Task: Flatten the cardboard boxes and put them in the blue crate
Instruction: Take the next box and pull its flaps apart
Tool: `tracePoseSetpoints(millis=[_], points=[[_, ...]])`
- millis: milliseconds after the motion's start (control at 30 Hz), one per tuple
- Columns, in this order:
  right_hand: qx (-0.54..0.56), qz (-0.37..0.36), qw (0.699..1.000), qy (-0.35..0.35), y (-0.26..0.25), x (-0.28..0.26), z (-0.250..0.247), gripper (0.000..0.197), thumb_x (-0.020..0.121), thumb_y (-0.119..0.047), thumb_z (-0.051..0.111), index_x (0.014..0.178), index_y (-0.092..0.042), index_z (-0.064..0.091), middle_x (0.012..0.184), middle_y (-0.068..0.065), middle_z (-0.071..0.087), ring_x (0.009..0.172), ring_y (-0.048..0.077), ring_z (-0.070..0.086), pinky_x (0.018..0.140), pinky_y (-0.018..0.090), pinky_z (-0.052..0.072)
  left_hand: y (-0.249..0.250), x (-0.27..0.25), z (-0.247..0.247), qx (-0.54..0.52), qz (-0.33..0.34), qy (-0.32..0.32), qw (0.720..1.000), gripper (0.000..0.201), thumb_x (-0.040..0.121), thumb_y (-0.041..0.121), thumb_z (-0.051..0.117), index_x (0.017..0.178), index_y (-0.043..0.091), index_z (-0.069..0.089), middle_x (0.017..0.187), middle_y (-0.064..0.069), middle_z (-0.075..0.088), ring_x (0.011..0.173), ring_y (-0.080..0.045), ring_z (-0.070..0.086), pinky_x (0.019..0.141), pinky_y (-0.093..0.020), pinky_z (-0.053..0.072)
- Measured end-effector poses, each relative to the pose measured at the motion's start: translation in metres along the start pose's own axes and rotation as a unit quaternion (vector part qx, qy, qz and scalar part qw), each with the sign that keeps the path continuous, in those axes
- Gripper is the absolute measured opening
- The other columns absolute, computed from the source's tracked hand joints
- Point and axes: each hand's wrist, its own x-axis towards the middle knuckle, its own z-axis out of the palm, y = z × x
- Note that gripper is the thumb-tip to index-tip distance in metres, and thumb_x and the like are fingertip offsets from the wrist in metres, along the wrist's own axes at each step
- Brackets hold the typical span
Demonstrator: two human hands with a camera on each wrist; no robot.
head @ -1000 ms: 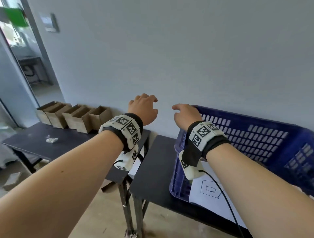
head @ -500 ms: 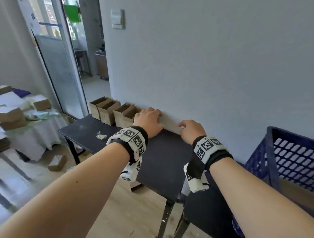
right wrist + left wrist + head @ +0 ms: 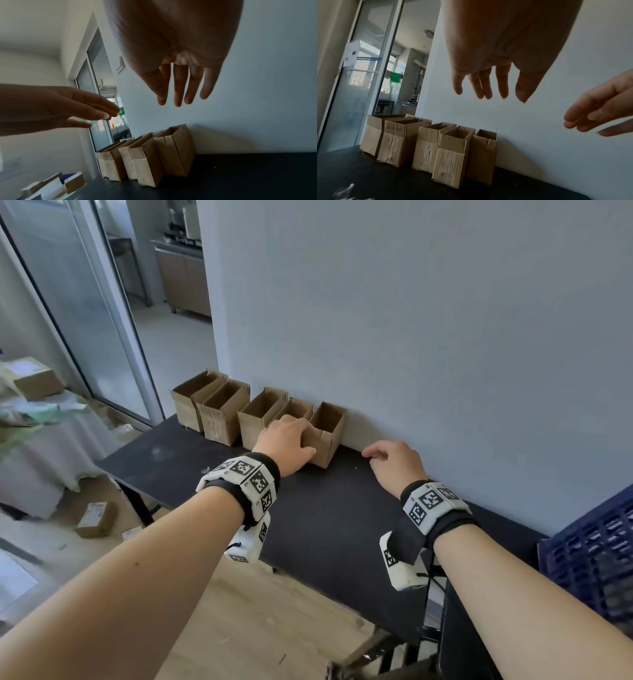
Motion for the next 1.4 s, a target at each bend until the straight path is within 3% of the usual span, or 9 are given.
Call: tracePoseSetpoints(millis=[300, 533, 633, 733, 933, 1100, 1200, 1267, 1400], points=[[0.048, 0.035, 0.998, -0.030, 0.029, 0.094, 0.051, 0.029, 0.089, -0.004, 0.047, 0.090, -0.023, 0.070, 0.097, 0.004, 0.068, 0.092, 0.022, 0.063, 0.083, 0.029, 0.051, -0.031, 0.096, 0.027, 0.029, 0.031, -0.036, 0.998, 0.041, 0.089, 0.025, 0.058, 0.129, 0.021, 0.051, 0.139, -0.002, 0.045, 0.126, -0.021, 0.043, 0.104, -0.034, 0.036], [0.047, 0.073, 0.995, -0.050, 0.046, 0.138, 0.064, 0.031, 0.091, -0.007, 0.044, 0.092, -0.024, 0.070, 0.091, 0.002, 0.067, 0.088, 0.022, 0.064, 0.084, 0.032, 0.053, -0.030, 0.156, 0.060, 0.031, 0.044, -0.079, 0.995, 0.041, 0.089, 0.024, 0.058, 0.129, 0.021, 0.053, 0.131, -0.002, 0.053, 0.121, -0.021, 0.049, 0.102, -0.031, 0.036], [0.055, 0.090, 0.993, -0.056, 0.052, 0.144, 0.063, 0.031, 0.093, -0.007, 0.044, 0.096, -0.022, 0.070, 0.100, 0.002, 0.068, 0.095, 0.020, 0.063, 0.088, 0.032, 0.051, -0.029, 0.173, 0.070, 0.044, 0.047, -0.097, 0.993, 0.038, 0.090, 0.017, 0.055, 0.128, 0.021, 0.054, 0.130, 0.000, 0.056, 0.121, -0.020, 0.050, 0.104, -0.032, 0.035], [0.064, 0.106, 0.991, -0.048, 0.058, 0.150, 0.062, 0.027, 0.094, -0.009, 0.047, 0.097, -0.021, 0.071, 0.107, 0.001, 0.067, 0.101, 0.018, 0.061, 0.091, 0.030, 0.049, -0.030, 0.188, 0.077, 0.074, 0.071, -0.122, 0.987, 0.031, 0.089, 0.019, 0.055, 0.120, 0.022, 0.059, 0.124, 0.003, 0.061, 0.115, -0.018, 0.054, 0.103, -0.031, 0.037], [0.071, 0.139, 0.987, -0.041, 0.069, 0.155, 0.066, 0.021, 0.092, -0.010, 0.053, 0.094, -0.022, 0.071, 0.101, 0.000, 0.068, 0.097, 0.016, 0.062, 0.088, 0.028, 0.049, -0.026, 0.206, 0.084, 0.115, 0.090, -0.185, 0.972, 0.015, 0.089, 0.018, 0.054, 0.095, 0.028, 0.064, 0.108, 0.004, 0.066, 0.102, -0.019, 0.059, 0.096, -0.033, 0.040], [0.077, 0.151, 0.985, -0.033, 0.075, 0.156, 0.065, 0.022, 0.092, -0.011, 0.053, 0.089, -0.024, 0.070, 0.091, -0.004, 0.065, 0.090, 0.013, 0.060, 0.083, 0.025, 0.048, -0.016, 0.214, 0.086, 0.145, 0.112, -0.158, 0.970, 0.017, 0.090, 0.018, 0.052, 0.094, 0.028, 0.064, 0.105, 0.005, 0.066, 0.102, -0.018, 0.059, 0.100, -0.034, 0.030], [0.073, 0.156, 0.985, -0.024, 0.082, 0.154, 0.061, 0.023, 0.090, -0.012, 0.054, 0.083, -0.028, 0.069, 0.091, -0.004, 0.066, 0.089, 0.013, 0.061, 0.087, 0.027, 0.049, -0.003, 0.214, 0.087, 0.099, 0.098, -0.149, 0.979, 0.005, 0.089, 0.027, 0.058, 0.092, 0.026, 0.063, 0.105, 0.003, 0.065, 0.100, -0.019, 0.059, 0.095, -0.035, 0.036], [0.080, 0.158, 0.984, -0.014, 0.086, 0.151, 0.056, 0.022, 0.089, -0.012, 0.055, 0.083, -0.028, 0.069, 0.088, -0.004, 0.065, 0.087, 0.013, 0.061, 0.087, 0.027, 0.049, 0.006, 0.213, 0.087, 0.040, 0.075, -0.146, 0.986, 0.006, 0.087, 0.029, 0.060, 0.090, 0.024, 0.061, 0.104, 0.001, 0.063, 0.094, -0.019, 0.058, 0.083, -0.032, 0.043], [0.070, 0.149, 0.986, 0.011, 0.092, 0.143, 0.039, 0.022, 0.090, -0.010, 0.054, 0.088, -0.024, 0.070, 0.090, -0.003, 0.065, 0.089, 0.014, 0.060, 0.088, 0.028, 0.049, 0.018, 0.212, 0.088, -0.036, 0.047, -0.126, 0.990, 0.010, 0.089, 0.030, 0.059, 0.087, 0.021, 0.055, 0.098, -0.001, 0.059, 0.085, -0.018, 0.051, 0.074, -0.029, 0.042]])
